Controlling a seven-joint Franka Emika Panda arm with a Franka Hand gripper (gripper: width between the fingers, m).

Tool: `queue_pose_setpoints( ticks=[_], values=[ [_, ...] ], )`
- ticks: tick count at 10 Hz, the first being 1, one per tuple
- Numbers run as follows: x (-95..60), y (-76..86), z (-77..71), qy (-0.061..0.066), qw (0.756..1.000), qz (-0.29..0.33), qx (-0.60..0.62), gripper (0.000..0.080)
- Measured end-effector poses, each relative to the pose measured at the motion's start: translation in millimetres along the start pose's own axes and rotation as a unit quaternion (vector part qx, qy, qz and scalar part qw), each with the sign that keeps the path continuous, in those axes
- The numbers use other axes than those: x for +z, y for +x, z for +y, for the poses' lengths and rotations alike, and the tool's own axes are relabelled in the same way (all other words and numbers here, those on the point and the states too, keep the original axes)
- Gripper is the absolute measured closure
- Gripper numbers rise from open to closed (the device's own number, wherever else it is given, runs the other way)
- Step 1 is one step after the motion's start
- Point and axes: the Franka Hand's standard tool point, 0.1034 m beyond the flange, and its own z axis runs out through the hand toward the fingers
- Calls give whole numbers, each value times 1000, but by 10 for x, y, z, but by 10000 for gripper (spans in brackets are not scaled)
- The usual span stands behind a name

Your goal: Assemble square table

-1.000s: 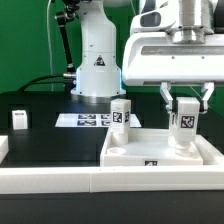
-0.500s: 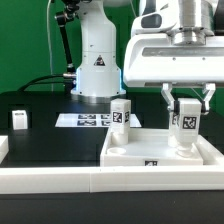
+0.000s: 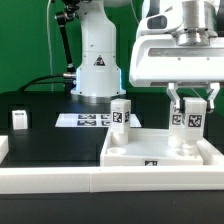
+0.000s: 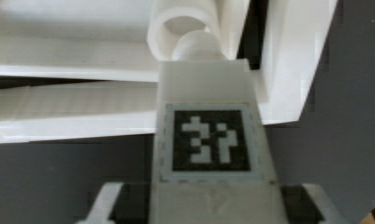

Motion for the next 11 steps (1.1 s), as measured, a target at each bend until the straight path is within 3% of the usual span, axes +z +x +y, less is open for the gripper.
queue_pose_setpoints(
  ticks=[11],
  values=[
    [149,-136,65,-10,1000,-4,-9,509]
  ],
)
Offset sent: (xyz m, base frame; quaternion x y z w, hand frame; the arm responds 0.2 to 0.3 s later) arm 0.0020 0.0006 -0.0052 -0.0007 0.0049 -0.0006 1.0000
